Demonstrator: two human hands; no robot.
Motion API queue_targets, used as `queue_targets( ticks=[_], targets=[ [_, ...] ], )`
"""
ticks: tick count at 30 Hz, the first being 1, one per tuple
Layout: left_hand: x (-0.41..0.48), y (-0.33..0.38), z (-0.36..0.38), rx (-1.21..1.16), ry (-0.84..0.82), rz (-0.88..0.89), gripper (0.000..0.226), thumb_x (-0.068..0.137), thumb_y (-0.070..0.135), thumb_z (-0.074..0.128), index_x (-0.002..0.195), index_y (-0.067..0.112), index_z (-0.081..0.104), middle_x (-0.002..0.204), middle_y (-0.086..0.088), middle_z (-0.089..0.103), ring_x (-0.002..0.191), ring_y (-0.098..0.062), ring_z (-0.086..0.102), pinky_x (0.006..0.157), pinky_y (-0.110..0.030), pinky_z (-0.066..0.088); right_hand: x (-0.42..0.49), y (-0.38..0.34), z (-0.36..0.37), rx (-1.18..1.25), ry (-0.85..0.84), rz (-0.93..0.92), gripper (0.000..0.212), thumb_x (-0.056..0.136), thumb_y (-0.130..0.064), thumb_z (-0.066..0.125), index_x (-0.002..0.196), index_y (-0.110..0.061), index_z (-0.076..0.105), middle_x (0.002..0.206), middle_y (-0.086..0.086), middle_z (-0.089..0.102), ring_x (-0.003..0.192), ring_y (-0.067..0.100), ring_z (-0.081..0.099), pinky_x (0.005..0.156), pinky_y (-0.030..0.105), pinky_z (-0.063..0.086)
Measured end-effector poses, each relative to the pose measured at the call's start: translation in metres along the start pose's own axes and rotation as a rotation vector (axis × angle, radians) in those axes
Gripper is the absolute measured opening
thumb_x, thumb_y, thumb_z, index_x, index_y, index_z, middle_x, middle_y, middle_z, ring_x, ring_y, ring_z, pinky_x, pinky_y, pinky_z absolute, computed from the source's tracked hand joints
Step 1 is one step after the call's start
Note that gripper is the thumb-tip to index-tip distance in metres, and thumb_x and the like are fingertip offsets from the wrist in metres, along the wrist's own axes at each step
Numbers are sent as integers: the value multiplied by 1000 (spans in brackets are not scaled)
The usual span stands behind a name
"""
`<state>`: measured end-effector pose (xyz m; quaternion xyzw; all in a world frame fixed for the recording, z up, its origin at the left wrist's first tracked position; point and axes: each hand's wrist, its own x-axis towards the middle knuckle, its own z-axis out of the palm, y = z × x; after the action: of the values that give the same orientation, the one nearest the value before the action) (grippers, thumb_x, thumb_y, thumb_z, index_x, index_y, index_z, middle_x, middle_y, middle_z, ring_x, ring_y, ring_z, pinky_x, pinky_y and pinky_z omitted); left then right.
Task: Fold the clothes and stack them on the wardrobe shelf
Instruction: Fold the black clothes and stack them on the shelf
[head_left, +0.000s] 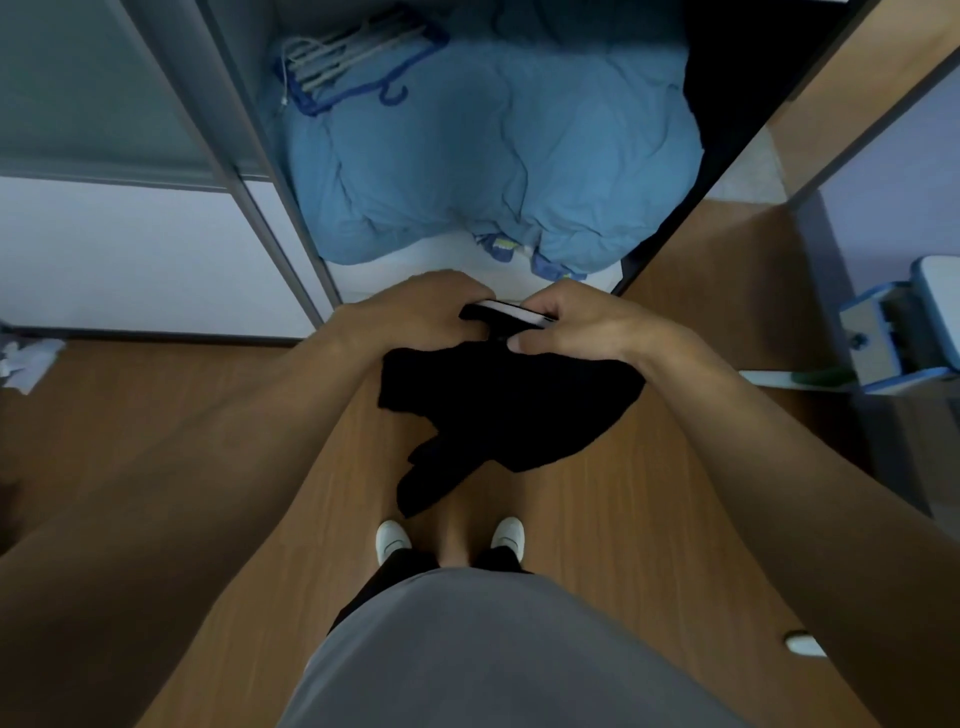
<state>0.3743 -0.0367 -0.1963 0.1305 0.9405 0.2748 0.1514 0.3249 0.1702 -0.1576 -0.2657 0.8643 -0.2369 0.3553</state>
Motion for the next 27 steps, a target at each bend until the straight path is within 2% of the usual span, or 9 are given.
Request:
queue_targets(
  ticks=[1, 3, 5, 8, 12, 16, 20, 24, 27],
  targets=[
    [0, 1, -1, -24, 35, -24, 23, 94, 32, 57, 82, 13, 62, 77, 5, 62, 83, -18, 63, 69, -26, 44, 0, 2, 1, -23, 28, 31, 37, 77, -58, 71, 83, -21, 71, 76, 1, 71, 69, 7, 66, 61, 25, 45],
    [2, 4, -4, 4, 80, -63, 31, 94, 34, 58, 74, 10, 62, 69, 2, 59, 69, -14, 58, 57, -22, 36, 0, 6, 8, -91, 144, 77, 48, 69, -76, 64, 74, -29, 68, 69, -7, 68, 68, 8, 66, 60, 27, 45],
    [5, 8, -8, 51, 86, -98, 37, 91, 37, 60, 66, 10, 59, 60, 2, 54, 58, -12, 52, 50, -25, 32, 2, 7, 21, -109, 262, 40, 36, 77, -71, 62, 63, -38, 62, 63, -11, 62, 64, 7, 62, 58, 29, 43],
    [5, 7, -19, 44, -30, -144, 34, 88, 40, 66, 66, 15, 59, 61, 4, 56, 58, -11, 53, 51, -27, 34, 8, 9, 34, -85, 363, -32, 39, 90, -46, 62, 54, -36, 51, 60, -11, 54, 68, 15, 60, 59, 32, 39],
    [-1, 3, -28, -11, -154, -127, 24, 89, 44, 67, 94, 20, 66, 85, 6, 65, 74, -7, 61, 58, -20, 40, 19, 13, 39, -76, 357, -55, 40, 94, -30, 60, 58, -35, 44, 61, -16, 48, 71, 17, 57, 62, 29, 36],
    [-1, 4, -32, -76, -59, -178, 36, 91, 46, 64, 81, 12, 70, 76, -1, 65, 64, -9, 57, 52, -21, 37, 27, 24, 42, 115, 375, -70, 40, 91, -25, 64, 54, -35, 52, 53, -15, 52, 57, 4, 51, 60, 27, 38],
    [-5, 9, -43, -114, -28, -246, 47, 91, 49, 63, 67, 8, 65, 59, 6, 53, 53, -5, 48, 52, -23, 34, 28, 26, 48, 198, 398, -94, 43, 91, -31, 66, 58, -57, 56, 54, -28, 56, 53, -5, 50, 56, 22, 36],
    [-12, 5, -55, -218, 56, -331, 46, 94, 40, 62, 56, 17, 54, 50, 9, 40, 41, -3, 36, 45, -21, 27, 31, 23, 46, 165, 497, -110, 14, 91, -38, 65, 78, -41, 60, 75, -15, 64, 78, 14, 63, 70, 39, 50],
    [-17, 7, -64, -215, 81, -317, 54, 96, 32, 61, 50, 18, 36, 52, 4, 31, 44, -9, 29, 53, -28, 25, 36, 21, 44, 78, 518, -77, 25, 93, -41, 62, 73, -29, 56, 74, -2, 64, 79, 25, 65, 71, 43, 50]
  ],
)
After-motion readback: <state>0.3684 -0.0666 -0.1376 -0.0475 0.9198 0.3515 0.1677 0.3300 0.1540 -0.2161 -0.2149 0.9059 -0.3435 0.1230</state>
